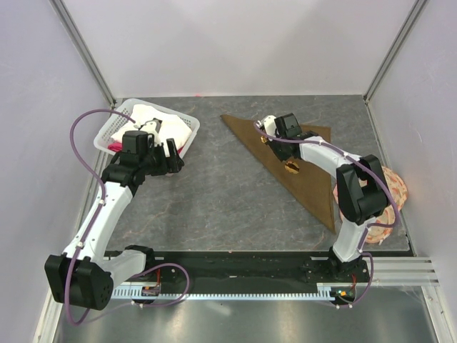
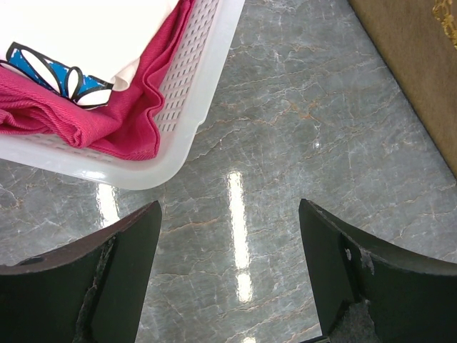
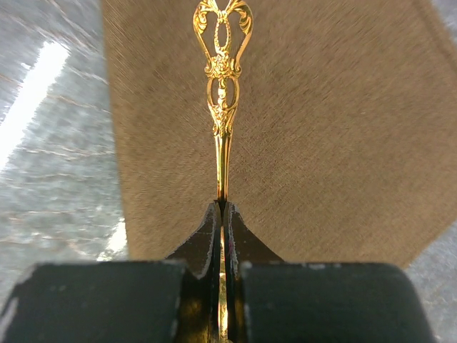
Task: Fold the napkin, place the utensils inside, and roll it up
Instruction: Place the utensil onto the napkin
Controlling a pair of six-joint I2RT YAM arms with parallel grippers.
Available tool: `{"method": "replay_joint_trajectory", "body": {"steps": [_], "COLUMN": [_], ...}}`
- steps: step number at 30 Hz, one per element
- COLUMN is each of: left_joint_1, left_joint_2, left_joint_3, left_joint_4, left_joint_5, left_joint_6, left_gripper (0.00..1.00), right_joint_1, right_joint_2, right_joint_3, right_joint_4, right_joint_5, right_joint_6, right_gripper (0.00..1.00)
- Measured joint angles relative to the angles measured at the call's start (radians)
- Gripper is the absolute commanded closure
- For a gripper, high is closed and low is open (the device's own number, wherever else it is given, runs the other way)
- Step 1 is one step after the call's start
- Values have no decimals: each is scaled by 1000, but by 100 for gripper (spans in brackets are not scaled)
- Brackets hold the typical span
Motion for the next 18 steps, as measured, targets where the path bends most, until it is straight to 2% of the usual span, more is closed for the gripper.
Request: {"method": "replay_joint_trajectory", "body": {"steps": [7,18], "left_joint_1": [0,0], "left_joint_2": [11,15], "left_joint_3": [0,0], "left_joint_4": [0,0], "left_joint_5": [0,1], "left_joint_6": [0,7], "left_gripper": [15,15], "right_joint_1": [-34,-45], "right_joint_2": [89,139], "right_joint_3": [24,60], "right_joint_4": [-8,-28], "right_joint_5": [-51,-85], "right_joint_6": [-42,-51], "right_gripper": [100,100]}}
